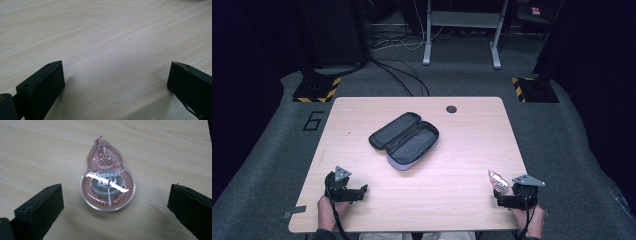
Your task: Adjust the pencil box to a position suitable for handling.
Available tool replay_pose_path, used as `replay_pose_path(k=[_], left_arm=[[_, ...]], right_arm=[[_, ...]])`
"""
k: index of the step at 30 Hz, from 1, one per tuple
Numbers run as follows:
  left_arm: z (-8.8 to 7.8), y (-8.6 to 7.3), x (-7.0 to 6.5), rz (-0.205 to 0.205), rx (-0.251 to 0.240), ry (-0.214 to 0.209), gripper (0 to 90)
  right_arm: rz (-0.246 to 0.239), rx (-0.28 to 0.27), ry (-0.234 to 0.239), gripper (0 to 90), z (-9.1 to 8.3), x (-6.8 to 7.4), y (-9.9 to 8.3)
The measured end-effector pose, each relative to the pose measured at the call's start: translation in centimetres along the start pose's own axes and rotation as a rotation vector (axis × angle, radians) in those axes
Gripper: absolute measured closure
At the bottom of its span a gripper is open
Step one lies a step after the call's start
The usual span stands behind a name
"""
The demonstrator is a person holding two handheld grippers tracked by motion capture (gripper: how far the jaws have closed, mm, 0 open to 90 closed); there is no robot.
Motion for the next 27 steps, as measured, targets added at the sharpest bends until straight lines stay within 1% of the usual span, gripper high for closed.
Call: replay_pose_path(k=[1, 2, 3, 4, 5, 6, 7, 8, 9, 10, 11, 12, 13, 14, 15, 16, 17, 18, 19, 20, 21, 22, 23, 25, 27], left_arm=[[0.0, 0.0, -0.1, -0.01, -0.002, 0.0, 1.1], [0.0, 0.0, 0.0, -0.003, -0.002, 0.0, 1.1], [0.0, 0.0, -0.1, -0.01, -0.003, -0.003, 1.1], [0.0, 0.0, 0.0, 0.0, -0.001, 0.002, 1.1], [0.0, 0.0, 0.0, 0.0, -0.001, 0.0, 1.2], [0.0, 0.0, 0.0, 0.0, -0.001, 0.0, 1.2], [0.0, 0.0, 0.0, 0.0, -0.001, 0.0, 1.2], [0.0, 0.0, 0.0, 0.0, -0.001, 0.0, 1.2], [0.0, 0.0, 0.0, 0.0, -0.001, 0.001, 1.2], [0.0, 0.0, 0.0, 0.0, -0.001, -0.001, 1.2], [0.0, 0.0, 0.0, 0.0, -0.002, -0.002, 1.3], [0.0, 0.0, 0.0, 0.0, -0.002, 0.0, 1.3], [0.0, 0.0, 0.0, 0.0, -0.002, 0.0, 1.3], [0.0, 0.0, 0.0, 0.0, -0.002, -0.002, 1.3], [0.0, 0.0, -0.1, -0.008, -0.004, -0.002, 1.3], [0.0, 0.0, -0.1, -0.008, -0.004, -0.002, 1.3], [0.0, 0.0, -0.1, -0.009, -0.004, -0.003, 1.3], [0.0, 0.0, -0.1, -0.009, -0.004, -0.005, 1.3], [0.0, 0.0, -0.1, -0.008, -0.004, -0.003, 1.3], [0.0, 0.0, -0.1, -0.009, -0.004, -0.005, 1.3], [0.0, 0.0, -0.1, -0.009, -0.004, -0.005, 1.4], [0.0, 0.0, -0.1, -0.009, -0.004, -0.005, 1.4], [0.0, 0.0, -0.1, -0.008, -0.004, -0.004, 1.4], [0.0, 0.0, -0.1, -0.01, -0.004, -0.006, 1.4], [0.0, 0.0, -0.1, -0.009, 0.0, -0.008, 1.5]], right_arm=[[-0.008, 0.001, 0.009, 0.0, 0.0, 0.0, 0.2], [-0.018, -0.005, 0.013, 0.4, 0.1, 0.2, 0.7], [-0.021, -0.006, 0.013, 0.9, 0.2, 0.3, 1.0], [-0.029, 0.002, 0.016, 1.3, 0.3, 0.3, 1.1], [-0.023, -0.005, 0.02, 2.9, 0.4, 0.4, 1.4], [-0.032, -0.003, 0.021, 4.9, 0.5, 0.4, 1.6], [-0.032, -0.003, 0.021, 4.9, 0.5, 0.4, 1.6], [-0.045, -0.002, 0.021, 6.4, 0.6, 0.4, 1.8], [-0.05, 0.007, 0.03, 11.4, 0.9, 0.4, 2.1], [-0.054, 0.016, 0.029, 14.3, 0.9, 0.5, 2.2], [-0.051, 0.006, 0.031, 14.9, 1.1, 0.5, 2.4], [-0.067, 0.016, 0.037, 17.2, 1.2, 0.5, 2.4], [-0.067, 0.016, 0.037, 17.2, 1.2, 0.5, 2.4], [-0.059, 0.021, 0.035, 20.4, 1.2, 0.5, 2.5], [-0.067, 0.016, 0.041, 23.3, 1.5, 0.7, 2.7], [-0.067, 0.016, 0.041, 23.3, 1.5, 0.7, 2.7], [-0.067, 0.017, 0.039, 26.7, 1.6, 0.7, 2.8], [-0.07, 0.03, 0.039, 30.4, 1.8, 0.9, 2.8], [-0.07, 0.03, 0.039, 30.4, 1.8, 0.9, 2.8], [-0.092, 0.041, 0.037, 34.8, 2.0, 0.7, 2.8], [-0.092, 0.041, 0.037, 34.8, 2.0, 0.7, 2.8], [-0.075, 0.044, 0.044, 35.7, 2.1, 0.9, 2.8], [-0.075, 0.052, 0.041, 40.9, 2.2, 1.0, 2.8], [-0.08, 0.052, 0.041, 41.9, 2.3, 0.9, 2.8], [-0.071, 0.036, 0.039, 47.7, 2.3, 1.0, 2.8]])
Point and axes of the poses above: each handheld gripper's, and its own axes: z roughly forward along the jaws, y roughly out of its top, x roughly to its left, the point moved 7 cm from there along z, roughly forward along the jaws, and after that the axes turned 2 degrees about x, right-handed, at the moved point
